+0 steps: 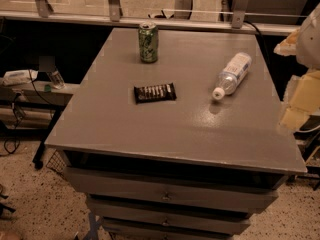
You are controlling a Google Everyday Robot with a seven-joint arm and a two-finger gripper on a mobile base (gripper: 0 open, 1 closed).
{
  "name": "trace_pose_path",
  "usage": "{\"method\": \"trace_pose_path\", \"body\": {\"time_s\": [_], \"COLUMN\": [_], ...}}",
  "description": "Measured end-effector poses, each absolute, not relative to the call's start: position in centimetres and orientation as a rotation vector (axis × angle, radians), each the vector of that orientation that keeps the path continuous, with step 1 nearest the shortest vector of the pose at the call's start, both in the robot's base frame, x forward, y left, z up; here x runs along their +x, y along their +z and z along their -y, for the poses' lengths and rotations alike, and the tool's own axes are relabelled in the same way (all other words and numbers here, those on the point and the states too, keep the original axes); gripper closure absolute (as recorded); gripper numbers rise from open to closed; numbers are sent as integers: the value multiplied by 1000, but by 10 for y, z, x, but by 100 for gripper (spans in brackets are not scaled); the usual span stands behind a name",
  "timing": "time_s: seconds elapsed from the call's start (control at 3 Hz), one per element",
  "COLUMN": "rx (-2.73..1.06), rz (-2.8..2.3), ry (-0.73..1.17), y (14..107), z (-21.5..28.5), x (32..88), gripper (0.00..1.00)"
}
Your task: Pick rxbar chocolate
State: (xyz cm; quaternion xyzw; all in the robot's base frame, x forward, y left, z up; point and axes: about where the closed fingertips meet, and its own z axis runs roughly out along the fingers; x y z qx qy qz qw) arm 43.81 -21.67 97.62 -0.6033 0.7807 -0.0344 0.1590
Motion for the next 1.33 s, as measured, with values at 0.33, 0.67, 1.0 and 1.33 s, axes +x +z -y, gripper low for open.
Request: {"method": "trace_pose_path", "body": {"time_s": [0.33,0.67,1.0,1.33], "rx": [-1736,-1825,-1902,-1959], "rz": [-2221,-2137,-2043,-1989], "ry": [-98,-87,-39,31], "y": [976,971,954,933], "z": [214,189,152,113], "x": [442,472,508,534], "gripper": [0,0,0,0]}}
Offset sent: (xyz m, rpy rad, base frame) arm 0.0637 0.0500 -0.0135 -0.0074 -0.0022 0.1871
